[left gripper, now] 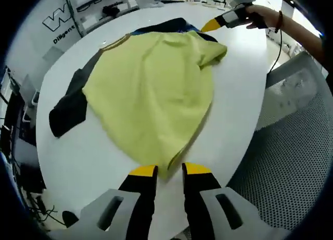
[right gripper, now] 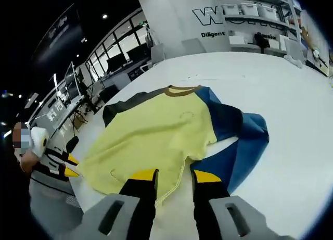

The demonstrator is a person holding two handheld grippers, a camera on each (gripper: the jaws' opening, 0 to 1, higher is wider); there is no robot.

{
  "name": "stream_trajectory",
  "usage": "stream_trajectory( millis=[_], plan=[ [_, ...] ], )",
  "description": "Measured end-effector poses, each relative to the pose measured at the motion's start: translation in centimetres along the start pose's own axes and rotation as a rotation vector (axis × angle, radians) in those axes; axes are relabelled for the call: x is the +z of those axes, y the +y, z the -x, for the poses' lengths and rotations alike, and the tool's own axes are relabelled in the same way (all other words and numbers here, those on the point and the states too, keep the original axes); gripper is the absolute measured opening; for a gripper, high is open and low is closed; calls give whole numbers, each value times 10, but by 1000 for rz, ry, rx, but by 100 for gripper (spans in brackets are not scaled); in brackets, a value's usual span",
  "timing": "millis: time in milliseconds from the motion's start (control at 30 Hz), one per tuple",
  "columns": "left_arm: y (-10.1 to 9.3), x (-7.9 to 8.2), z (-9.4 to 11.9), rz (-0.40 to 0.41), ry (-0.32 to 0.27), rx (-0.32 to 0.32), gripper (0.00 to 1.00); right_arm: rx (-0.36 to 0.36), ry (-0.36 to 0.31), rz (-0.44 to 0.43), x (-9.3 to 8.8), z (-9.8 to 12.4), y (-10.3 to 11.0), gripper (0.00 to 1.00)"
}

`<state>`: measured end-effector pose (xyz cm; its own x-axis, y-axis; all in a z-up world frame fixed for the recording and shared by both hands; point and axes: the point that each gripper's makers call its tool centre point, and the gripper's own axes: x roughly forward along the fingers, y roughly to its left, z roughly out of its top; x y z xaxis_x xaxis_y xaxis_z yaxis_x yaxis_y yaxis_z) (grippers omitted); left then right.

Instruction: Fold the garment on the visible template until the final outline fits inside the template.

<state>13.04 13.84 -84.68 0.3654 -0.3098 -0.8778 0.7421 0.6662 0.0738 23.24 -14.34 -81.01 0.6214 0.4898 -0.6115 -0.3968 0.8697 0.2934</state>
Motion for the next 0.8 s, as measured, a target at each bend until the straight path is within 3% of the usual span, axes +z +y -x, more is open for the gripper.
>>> stream_trajectory(
  millis=[133, 300, 433, 567, 800],
  plan=[
    [9, 1, 4, 47, -39, 60, 36, 25, -24, 22, -4, 13, 16, 34],
    [19, 2, 10, 97, -83, 102, 41, 23, 16, 91, -18, 15, 28, 40],
    [24, -9, 10, 100, -40, 130, 42, 40, 56, 78, -32, 11, 39, 41],
    [20, -13, 7, 198, -51, 113, 40, 14, 115, 98, -50, 5, 40, 36],
    [15, -14, -1, 249, -46, 91, 32, -31, 163, 142, -64, -2, 28, 21]
  ],
)
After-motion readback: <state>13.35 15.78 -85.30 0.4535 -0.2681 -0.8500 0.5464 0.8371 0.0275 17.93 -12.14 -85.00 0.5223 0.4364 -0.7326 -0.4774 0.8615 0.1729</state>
